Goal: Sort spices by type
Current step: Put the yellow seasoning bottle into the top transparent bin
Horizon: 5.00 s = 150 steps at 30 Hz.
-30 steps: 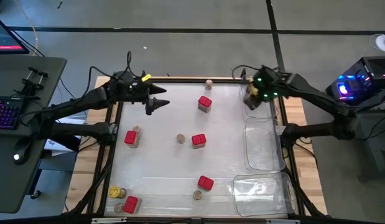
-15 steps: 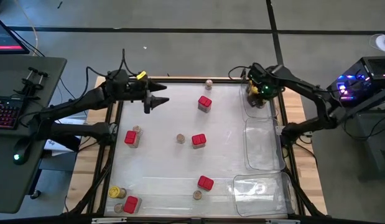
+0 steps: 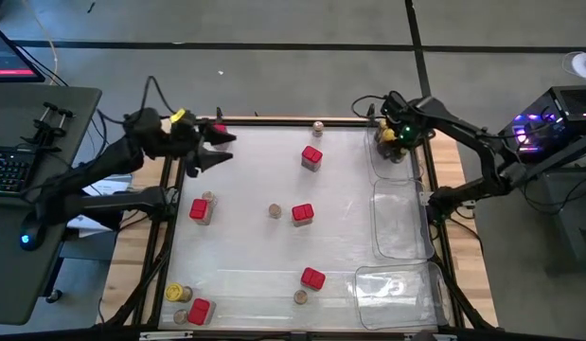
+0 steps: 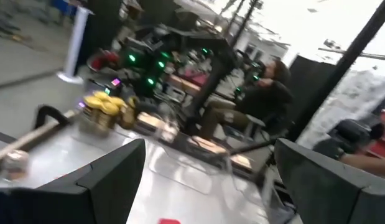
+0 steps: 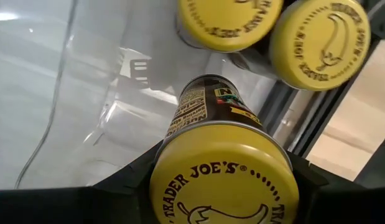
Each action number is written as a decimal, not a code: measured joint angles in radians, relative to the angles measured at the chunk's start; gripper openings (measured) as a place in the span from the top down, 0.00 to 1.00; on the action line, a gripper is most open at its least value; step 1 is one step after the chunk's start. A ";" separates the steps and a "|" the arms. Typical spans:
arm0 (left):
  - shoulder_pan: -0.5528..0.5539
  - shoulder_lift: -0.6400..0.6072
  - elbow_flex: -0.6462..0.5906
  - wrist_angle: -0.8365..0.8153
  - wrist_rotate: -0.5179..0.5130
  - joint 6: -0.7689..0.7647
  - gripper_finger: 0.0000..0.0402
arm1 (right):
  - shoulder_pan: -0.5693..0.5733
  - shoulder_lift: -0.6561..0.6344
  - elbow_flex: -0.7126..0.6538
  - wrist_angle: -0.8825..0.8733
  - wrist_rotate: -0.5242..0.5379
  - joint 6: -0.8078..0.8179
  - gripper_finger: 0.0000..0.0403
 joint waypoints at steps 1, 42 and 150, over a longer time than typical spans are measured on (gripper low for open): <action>0.000 -0.006 0.000 0.000 -0.018 0.006 0.15 | -0.008 0.000 0.000 0.000 0.000 0.006 0.48; 0.000 0.001 0.000 -0.137 -0.029 0.088 0.15 | -0.060 0.000 -0.080 0.037 0.081 0.419 0.45; 0.002 0.005 0.000 -0.137 -0.091 0.111 0.15 | 0.023 -0.150 -0.013 -0.023 -0.003 0.256 0.83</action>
